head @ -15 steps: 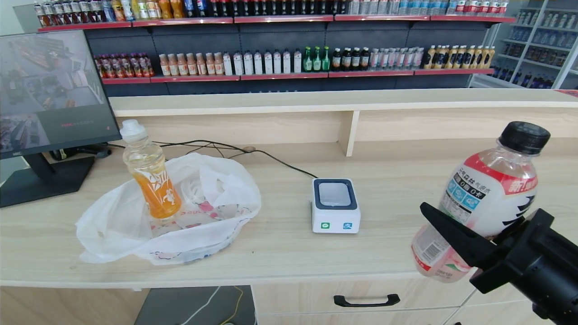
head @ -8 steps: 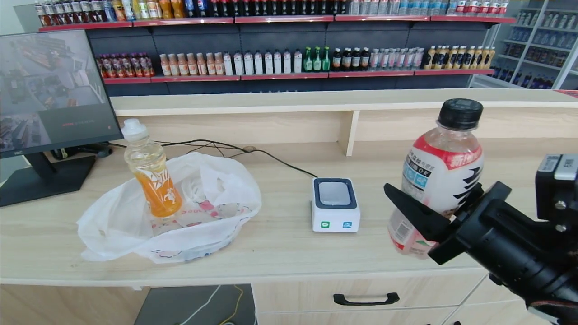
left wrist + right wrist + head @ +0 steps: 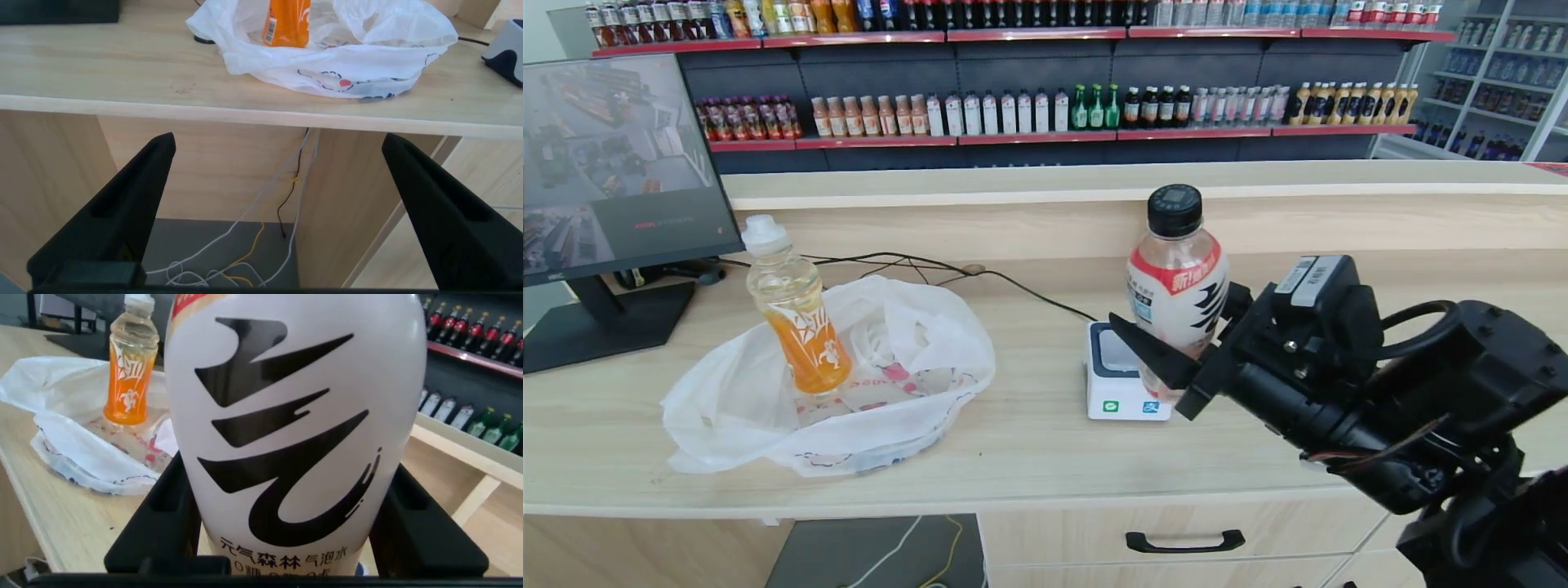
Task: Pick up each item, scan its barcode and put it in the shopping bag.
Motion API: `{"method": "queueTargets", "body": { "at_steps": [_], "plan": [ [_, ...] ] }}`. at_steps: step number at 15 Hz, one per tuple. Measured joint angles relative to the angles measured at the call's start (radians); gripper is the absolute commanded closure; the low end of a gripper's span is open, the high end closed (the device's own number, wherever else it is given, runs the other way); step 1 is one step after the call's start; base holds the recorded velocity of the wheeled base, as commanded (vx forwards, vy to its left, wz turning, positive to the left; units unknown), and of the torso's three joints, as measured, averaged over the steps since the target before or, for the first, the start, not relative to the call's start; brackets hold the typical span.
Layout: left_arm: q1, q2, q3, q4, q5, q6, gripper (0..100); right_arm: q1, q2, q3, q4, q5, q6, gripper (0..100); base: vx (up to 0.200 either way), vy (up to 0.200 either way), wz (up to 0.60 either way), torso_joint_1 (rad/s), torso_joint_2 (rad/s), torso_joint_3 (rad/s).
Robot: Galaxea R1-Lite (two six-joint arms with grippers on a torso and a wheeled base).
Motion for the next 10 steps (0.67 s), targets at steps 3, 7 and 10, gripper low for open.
{"method": "queueTargets", "body": {
  "at_steps": [3,7,10],
  "plan": [
    [0.000,0.000,0.000,0.000,0.000,0.000,0,-0.021,0.100,-0.109,0.000,0.038,-0.081,100,0.000,0.000,0.00,0.000,0.00,0.000],
    [0.000,0.000,0.000,0.000,0.000,0.000,0,-0.066,0.183,-0.204,0.000,0.136,-0.172,100,0.000,0.000,0.00,0.000,0.00,0.000],
    [0.000,0.000,0.000,0.000,0.000,0.000,0,-0.126,0.215,-0.273,-0.002,0.271,-0.222,100,0.000,0.000,0.00,0.000,0.00,0.000]
  ]
}}
